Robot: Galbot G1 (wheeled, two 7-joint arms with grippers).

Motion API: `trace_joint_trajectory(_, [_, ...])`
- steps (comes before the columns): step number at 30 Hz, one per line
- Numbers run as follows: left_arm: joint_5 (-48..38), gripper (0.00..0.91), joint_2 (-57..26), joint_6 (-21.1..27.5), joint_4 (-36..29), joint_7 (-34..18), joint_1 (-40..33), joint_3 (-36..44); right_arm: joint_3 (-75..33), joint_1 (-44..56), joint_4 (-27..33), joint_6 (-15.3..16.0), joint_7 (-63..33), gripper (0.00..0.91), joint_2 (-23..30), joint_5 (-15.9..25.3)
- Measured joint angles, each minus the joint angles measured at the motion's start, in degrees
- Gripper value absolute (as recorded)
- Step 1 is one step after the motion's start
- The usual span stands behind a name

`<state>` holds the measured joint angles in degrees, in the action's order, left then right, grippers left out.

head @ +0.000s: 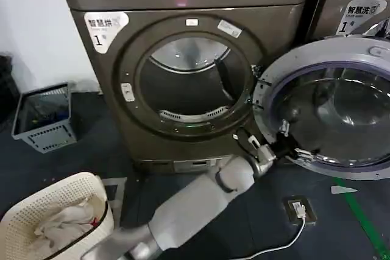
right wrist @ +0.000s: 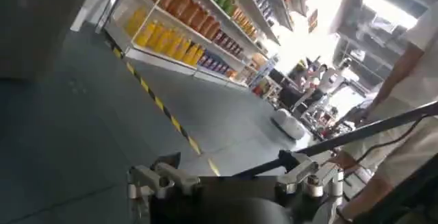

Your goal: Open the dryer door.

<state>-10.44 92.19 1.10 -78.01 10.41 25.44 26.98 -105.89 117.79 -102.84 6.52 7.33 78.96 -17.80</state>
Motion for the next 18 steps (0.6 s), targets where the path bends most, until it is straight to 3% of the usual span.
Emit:
trace_joint_trajectory(9, [-3.98,0.907,-0.98,4.83,-11.05,0.33,2.6,1.03,-0.02,0.12,-0.37,0.18,0.17,0.907,-0.13,-0.42])
trace_joint_trajectory(18, [-3.67,0.907,-17.79,4.46,-25.01,1.63,6.64,0.84,0.36,-0.43,-0.39,-0.12,0.63,0.907,-0.28,-0.41])
